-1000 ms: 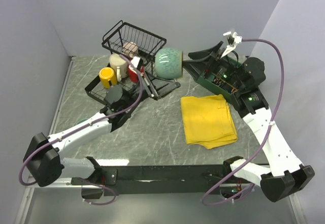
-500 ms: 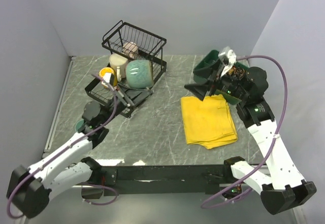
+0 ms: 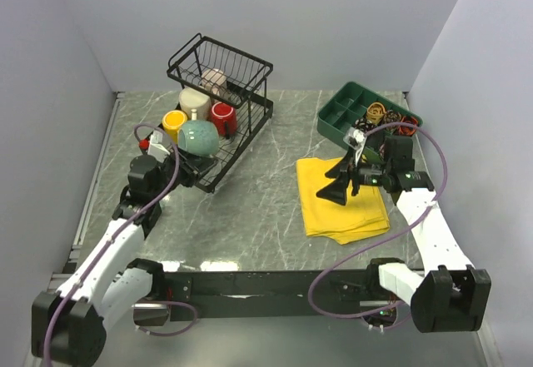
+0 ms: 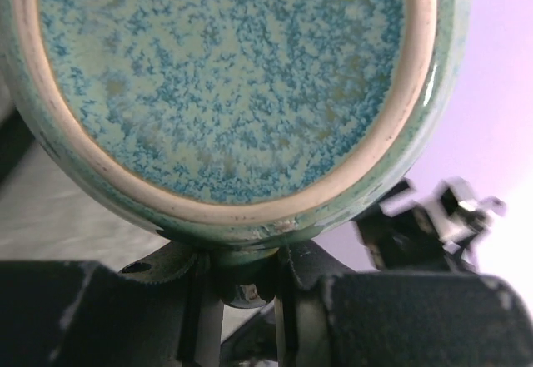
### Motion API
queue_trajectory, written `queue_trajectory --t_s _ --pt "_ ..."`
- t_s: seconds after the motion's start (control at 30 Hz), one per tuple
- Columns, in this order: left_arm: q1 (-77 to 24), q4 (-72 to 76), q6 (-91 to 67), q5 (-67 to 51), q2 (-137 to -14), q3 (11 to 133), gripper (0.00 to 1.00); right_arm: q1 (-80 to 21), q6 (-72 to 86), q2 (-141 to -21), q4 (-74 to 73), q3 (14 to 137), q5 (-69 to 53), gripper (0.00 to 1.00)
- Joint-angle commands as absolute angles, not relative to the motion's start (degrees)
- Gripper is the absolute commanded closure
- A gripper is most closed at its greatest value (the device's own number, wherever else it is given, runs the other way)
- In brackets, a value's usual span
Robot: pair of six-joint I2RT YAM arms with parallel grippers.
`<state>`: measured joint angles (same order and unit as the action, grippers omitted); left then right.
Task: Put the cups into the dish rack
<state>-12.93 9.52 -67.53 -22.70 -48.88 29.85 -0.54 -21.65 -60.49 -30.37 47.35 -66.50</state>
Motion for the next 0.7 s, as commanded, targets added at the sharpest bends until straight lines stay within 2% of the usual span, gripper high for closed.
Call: queue_trajectory --t_s 0.0,0.23,0.67 --pt "-9.9 14.8 -58.9 -25.7 -53.4 34.6 0.99 3.0 -31.9 -59.8 -33.6 48.1 -70.5 0.00" --pt "-8.2 18.9 -56.8 -25.5 -67.0 38.8 0.99 8.8 -33.3 -58.4 -36.3 49.0 -73.7 0.00" --pt "-8.7 7.6 -49.0 -16.0 -80.7 50.5 0.99 12.0 -33.1 -57.7 -37.0 49.0 -76.0 0.00"
